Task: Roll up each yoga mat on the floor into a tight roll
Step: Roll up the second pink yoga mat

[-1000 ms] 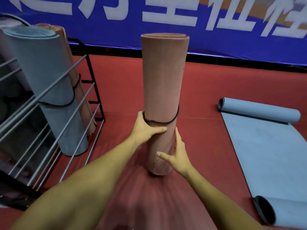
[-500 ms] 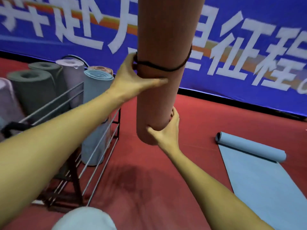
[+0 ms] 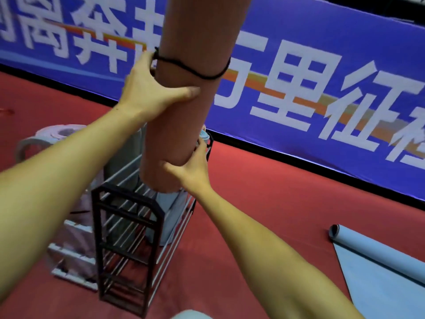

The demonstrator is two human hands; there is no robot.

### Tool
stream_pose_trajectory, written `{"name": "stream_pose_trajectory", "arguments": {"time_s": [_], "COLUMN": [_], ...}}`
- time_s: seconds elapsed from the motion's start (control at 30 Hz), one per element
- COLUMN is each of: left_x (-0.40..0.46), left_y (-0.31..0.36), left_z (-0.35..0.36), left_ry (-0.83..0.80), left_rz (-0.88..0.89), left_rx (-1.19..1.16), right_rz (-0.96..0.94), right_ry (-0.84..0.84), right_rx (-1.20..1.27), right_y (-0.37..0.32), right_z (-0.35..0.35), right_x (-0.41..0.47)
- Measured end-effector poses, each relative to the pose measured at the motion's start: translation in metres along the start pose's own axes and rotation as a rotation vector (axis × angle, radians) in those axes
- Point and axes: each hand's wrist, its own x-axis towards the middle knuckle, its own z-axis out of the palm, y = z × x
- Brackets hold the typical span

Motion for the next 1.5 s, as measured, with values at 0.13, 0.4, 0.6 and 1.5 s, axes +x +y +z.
{"name": "stream_pose_trajectory", "arguments": {"time_s": [0.13,0.4,0.6,1.5], "left_x": [-0.007,-0.035,-0.048,-0.037], "left_y": [-0.056,-0.130,-0.145,-0.185], "left_z": [0.004,0.022,0.031,0.017], "left_ry": [-0.036,-0.137,-0.254,-0.370], "left_rz": [-0.086,-0.200,-0.231,-0.351], "left_rx": [0.028,0.135,0.153,0.257], "right_rz": [0.081,0.040,0.002,0.070], "right_ry": [-0.140,-0.159,0.015,-0.164], "right_rx": [-0.068,0.064,0.236,0.041], "right_y": [0.038,0.020,-0.030,0.035], "right_z": [0.010,-0.037,-0.048,0.015], "right_x": [-0.001,0.027,0.065,0.054]}}
